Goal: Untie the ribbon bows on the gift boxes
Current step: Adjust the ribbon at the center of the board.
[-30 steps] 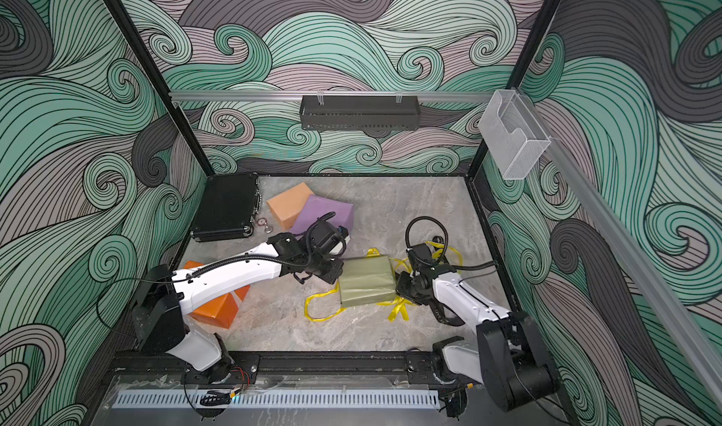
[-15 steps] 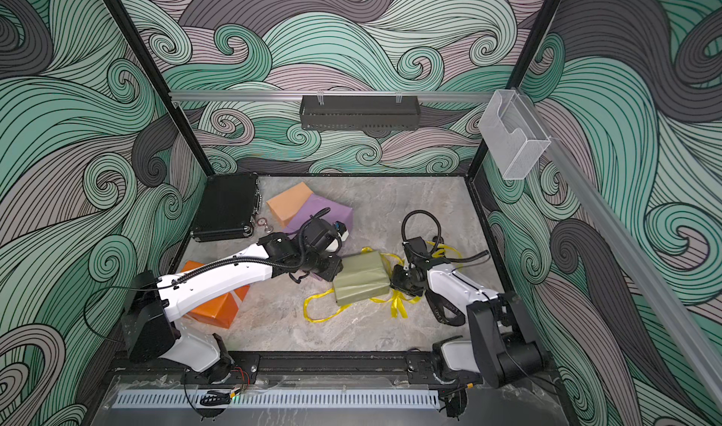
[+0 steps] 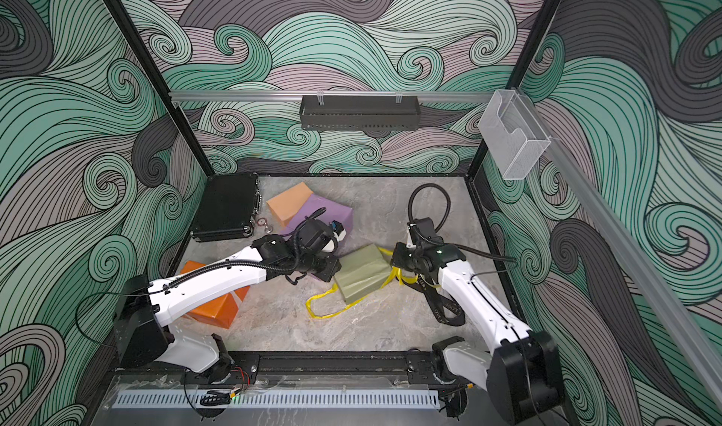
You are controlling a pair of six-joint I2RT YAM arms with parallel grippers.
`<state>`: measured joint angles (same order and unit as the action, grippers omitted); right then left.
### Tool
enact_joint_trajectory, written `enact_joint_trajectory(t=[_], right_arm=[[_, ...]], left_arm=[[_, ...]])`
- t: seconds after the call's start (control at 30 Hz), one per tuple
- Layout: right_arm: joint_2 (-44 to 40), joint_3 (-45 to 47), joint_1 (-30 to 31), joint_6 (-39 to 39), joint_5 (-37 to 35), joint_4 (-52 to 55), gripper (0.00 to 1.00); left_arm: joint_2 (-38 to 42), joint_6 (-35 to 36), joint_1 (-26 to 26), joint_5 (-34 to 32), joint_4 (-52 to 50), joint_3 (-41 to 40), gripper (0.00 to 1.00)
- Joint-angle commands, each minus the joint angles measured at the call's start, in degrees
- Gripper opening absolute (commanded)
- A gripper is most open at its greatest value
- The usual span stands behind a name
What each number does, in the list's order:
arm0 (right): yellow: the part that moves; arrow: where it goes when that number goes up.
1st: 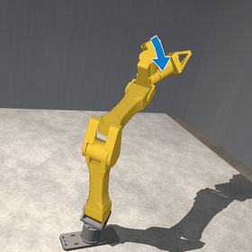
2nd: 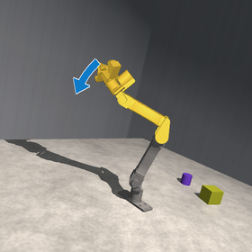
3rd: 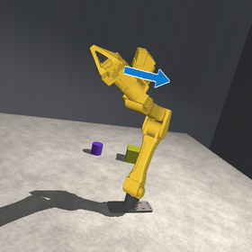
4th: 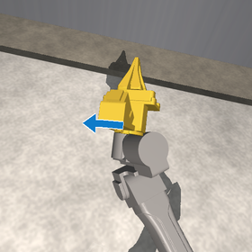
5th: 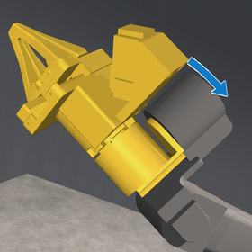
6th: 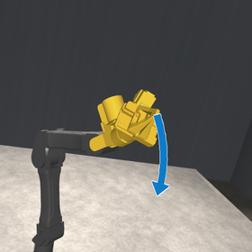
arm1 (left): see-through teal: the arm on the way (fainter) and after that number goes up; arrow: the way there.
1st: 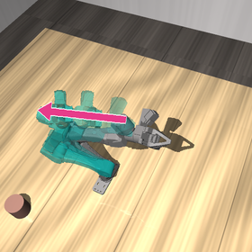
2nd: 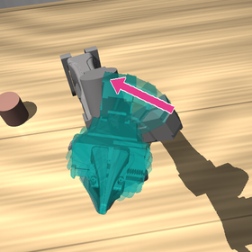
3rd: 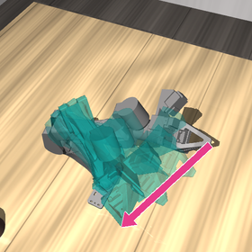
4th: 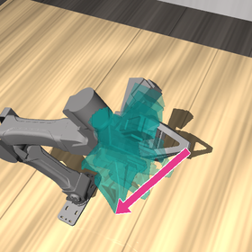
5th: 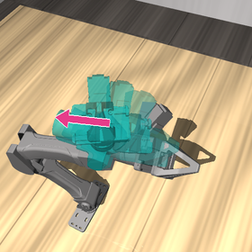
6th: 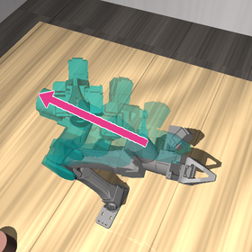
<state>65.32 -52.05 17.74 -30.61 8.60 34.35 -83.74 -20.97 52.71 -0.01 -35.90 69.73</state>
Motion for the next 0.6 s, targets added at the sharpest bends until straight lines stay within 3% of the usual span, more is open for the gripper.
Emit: enact_joint_trajectory(t=[0.0, 0.17, 0.37, 0.57], right_arm=[[-1.9, -7.4, -1.5, 1.4, -3.8, 6.1, 0.00], [-1.0, -17.0, -7.5, 0.9, -0.5, 8.3, 0.00], [0.2, -28.6, -9.9, -1.2, 5.1, 9.3, 0.00], [1.3, -36.0, -18.6, -4.1, 9.8, 9.9, 0.00]], left_arm=[[1.9, 0.4, 0.3, -2.1, 1.3, -0.1, 0.24], [4.5, 0.6, 0.3, -3.8, 1.6, -0.6, 0.24], [5.7, 0.9, 0.3, -4.6, 2.3, -1.3, 0.24], [6.6, 0.9, 0.3, -5.4, 2.5, -1.6, 0.24]])
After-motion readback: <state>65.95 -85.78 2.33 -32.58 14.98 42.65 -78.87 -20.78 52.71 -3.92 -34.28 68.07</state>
